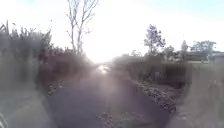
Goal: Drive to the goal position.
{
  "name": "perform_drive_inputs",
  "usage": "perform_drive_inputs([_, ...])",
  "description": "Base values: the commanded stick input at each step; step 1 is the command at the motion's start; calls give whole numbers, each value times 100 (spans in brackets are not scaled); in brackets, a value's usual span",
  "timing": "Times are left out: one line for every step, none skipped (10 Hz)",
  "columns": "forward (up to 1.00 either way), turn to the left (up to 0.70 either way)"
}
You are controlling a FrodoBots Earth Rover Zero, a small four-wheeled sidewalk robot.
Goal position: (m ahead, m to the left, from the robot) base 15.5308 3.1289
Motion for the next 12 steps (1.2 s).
perform_drive_inputs([85, 0])
perform_drive_inputs([85, 0])
perform_drive_inputs([85, 0])
perform_drive_inputs([85, 0])
perform_drive_inputs([85, 0])
perform_drive_inputs([85, 0])
perform_drive_inputs([85, 0])
perform_drive_inputs([85, 0])
perform_drive_inputs([85, 0])
perform_drive_inputs([85, 0])
perform_drive_inputs([85, 0])
perform_drive_inputs([85, 0])
